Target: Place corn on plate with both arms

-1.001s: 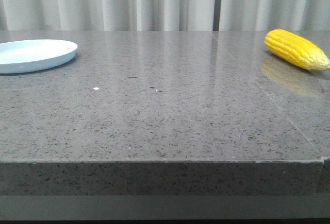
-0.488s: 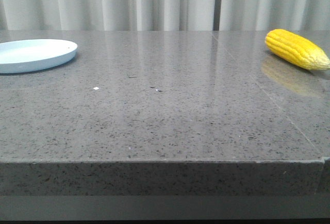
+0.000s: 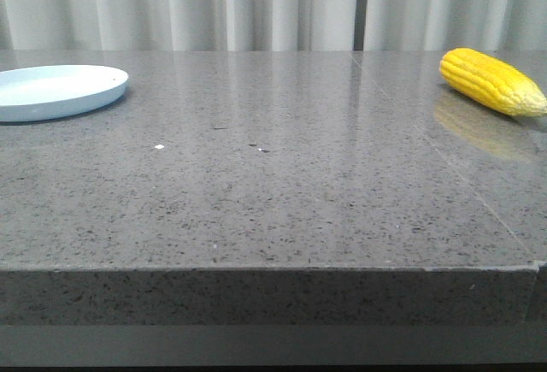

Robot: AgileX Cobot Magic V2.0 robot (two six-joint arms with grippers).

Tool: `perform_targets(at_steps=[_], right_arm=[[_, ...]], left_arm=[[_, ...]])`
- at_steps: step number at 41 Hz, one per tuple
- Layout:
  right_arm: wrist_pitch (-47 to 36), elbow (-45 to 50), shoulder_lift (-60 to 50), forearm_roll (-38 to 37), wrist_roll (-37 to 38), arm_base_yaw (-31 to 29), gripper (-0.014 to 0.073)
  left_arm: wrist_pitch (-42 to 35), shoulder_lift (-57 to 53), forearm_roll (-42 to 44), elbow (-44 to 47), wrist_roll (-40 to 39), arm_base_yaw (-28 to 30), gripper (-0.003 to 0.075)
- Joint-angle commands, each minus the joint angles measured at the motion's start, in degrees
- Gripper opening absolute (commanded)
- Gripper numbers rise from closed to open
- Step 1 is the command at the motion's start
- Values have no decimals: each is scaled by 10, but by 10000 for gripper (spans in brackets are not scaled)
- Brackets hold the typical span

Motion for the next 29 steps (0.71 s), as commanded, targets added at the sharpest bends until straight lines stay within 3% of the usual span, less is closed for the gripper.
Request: perform_targets(at_steps=[1, 18, 23, 29], right_arm=[[-26, -25, -1, 3, -6, -2, 642], [-26, -25, -1, 11, -6, -2, 633], [-26, -25, -1, 11, -6, -2, 633], [-26, -25, -1, 11, -6, -2, 633]], left_arm=[[-33, 8, -5, -30, 0, 1, 574], [26, 163, 23, -171, 0, 7, 582], [60, 233, -20, -239, 7, 36, 582], [91, 323, -132, -318, 86, 80, 582]])
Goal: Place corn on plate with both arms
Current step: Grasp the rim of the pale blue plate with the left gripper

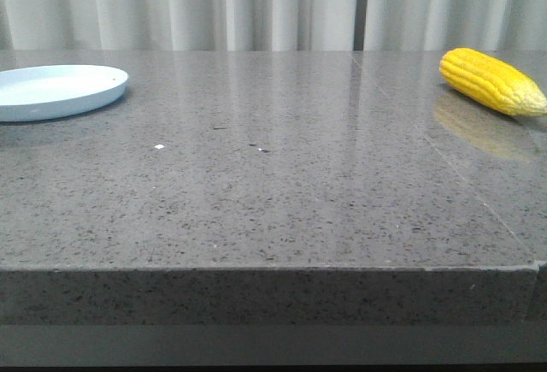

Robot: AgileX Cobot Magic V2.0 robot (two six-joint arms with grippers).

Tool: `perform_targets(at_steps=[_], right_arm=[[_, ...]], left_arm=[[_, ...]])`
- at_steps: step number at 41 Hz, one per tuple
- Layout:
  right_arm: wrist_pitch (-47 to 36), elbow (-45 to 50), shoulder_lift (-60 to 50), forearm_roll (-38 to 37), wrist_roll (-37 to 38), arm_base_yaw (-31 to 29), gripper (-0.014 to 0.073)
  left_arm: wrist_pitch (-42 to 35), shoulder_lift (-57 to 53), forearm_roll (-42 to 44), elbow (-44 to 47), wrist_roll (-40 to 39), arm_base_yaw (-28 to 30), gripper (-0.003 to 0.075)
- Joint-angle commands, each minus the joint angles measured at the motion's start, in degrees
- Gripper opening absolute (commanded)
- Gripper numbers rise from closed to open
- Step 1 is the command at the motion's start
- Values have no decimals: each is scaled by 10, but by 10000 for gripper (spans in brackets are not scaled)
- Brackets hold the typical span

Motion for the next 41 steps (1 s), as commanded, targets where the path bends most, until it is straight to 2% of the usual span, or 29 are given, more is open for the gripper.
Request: perform_targets(at_steps=[1, 5, 17, 33, 37, 41], right_arm=[[-29, -21, -1, 5, -6, -2, 633], [-29, -21, -1, 5, -6, -2, 633], [-31, -21, -1, 5, -6, -2, 633], [-31, -21, -1, 5, -6, -2, 633], [-31, -21, -1, 5, -6, -2, 633], [-31, -21, -1, 5, -6, -2, 633]], left_arm=[[-2, 40, -80, -66, 52, 26, 582], [3, 91, -117, -103, 60, 38, 577], [1, 197, -119, -178, 60, 38, 492], [-36, 262, -119, -197, 60, 38, 394], [-36, 267, -119, -197, 60, 38, 298], [-37, 269, -118, -197, 60, 38, 132]])
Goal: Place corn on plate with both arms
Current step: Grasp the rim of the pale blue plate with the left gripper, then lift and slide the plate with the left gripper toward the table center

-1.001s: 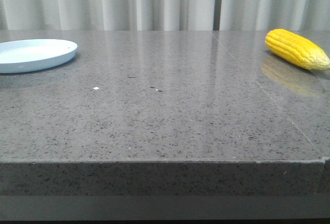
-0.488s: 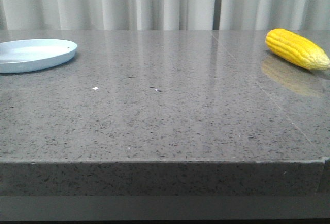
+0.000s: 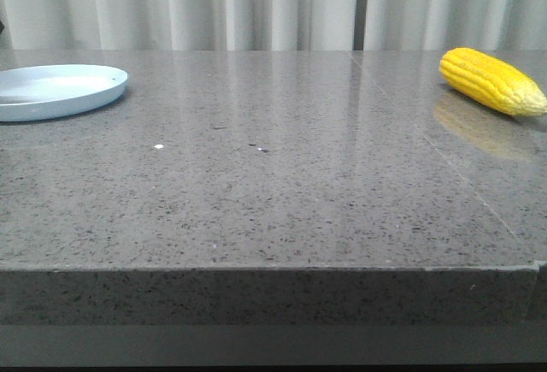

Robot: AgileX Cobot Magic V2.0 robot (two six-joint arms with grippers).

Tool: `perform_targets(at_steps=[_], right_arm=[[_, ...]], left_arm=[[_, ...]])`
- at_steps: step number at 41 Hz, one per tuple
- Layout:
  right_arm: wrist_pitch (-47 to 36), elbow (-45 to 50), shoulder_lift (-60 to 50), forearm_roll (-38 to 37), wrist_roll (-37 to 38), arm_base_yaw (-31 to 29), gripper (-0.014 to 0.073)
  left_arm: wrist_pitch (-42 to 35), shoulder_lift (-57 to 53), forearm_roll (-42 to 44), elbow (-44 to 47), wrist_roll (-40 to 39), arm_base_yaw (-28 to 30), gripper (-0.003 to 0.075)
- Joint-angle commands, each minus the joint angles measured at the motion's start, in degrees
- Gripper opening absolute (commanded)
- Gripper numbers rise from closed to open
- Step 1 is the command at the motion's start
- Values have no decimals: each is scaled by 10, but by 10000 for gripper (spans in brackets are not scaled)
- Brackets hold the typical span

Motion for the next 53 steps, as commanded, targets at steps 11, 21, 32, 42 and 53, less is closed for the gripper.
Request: perform_targets(at_steps=[11, 21, 32, 42, 53], right_arm=[[-31, -21, -1, 5, -6, -2, 633], [-31, -21, -1, 5, -6, -2, 633], [-31, -21, -1, 5, -6, -2, 633], [-31, -21, -1, 5, -6, -2, 633], [-31, -21, -1, 5, -6, -2, 633]], left_arm=[[-14, -31, -25, -17, 1, -1, -20], [-2, -82, -37, -17, 5, -49, -20], [43, -119, -63, -43, 5, -147, -20], [45, -116, -104, -52, 13, -233, -20], [3, -83, -105, -52, 13, -266, -20]])
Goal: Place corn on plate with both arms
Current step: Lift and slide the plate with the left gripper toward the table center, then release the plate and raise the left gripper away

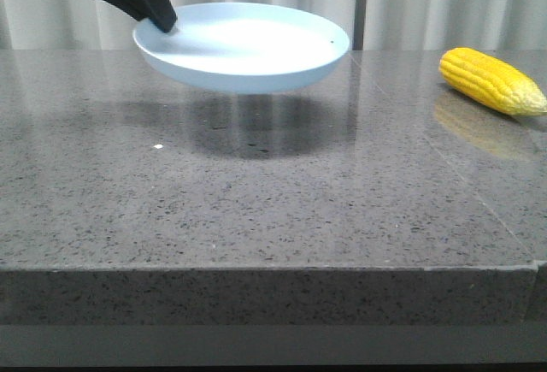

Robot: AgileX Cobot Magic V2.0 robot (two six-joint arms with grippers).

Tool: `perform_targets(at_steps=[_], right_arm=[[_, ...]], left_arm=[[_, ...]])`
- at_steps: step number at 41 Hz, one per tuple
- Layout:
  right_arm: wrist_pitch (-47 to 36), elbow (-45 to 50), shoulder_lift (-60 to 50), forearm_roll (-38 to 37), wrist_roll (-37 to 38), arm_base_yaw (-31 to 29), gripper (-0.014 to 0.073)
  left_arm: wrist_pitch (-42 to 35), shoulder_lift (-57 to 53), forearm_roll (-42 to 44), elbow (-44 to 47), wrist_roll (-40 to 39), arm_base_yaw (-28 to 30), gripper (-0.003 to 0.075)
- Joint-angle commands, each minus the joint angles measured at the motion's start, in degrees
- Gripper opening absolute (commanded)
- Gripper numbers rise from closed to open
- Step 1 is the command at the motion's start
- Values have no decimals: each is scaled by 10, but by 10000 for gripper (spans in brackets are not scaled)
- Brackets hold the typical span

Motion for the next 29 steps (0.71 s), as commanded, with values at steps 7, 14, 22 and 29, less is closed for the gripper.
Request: perform_targets(at_steps=[7, 14, 22, 29], right_arm=[[-31, -21, -1, 4, -6, -2, 633], [-31, -21, -1, 4, -6, -2, 633], [-31, -21, -1, 4, -6, -2, 633], [-31, -21, -1, 4, -6, -2, 633]], left_arm=[[-35, 21, -22, -20, -1, -5, -20], [-24, 41, -22, -20, -1, -5, 57], [-21, 35, -19, -23, -1, -3, 409], [-7, -2, 3, -23, -1, -5, 480]])
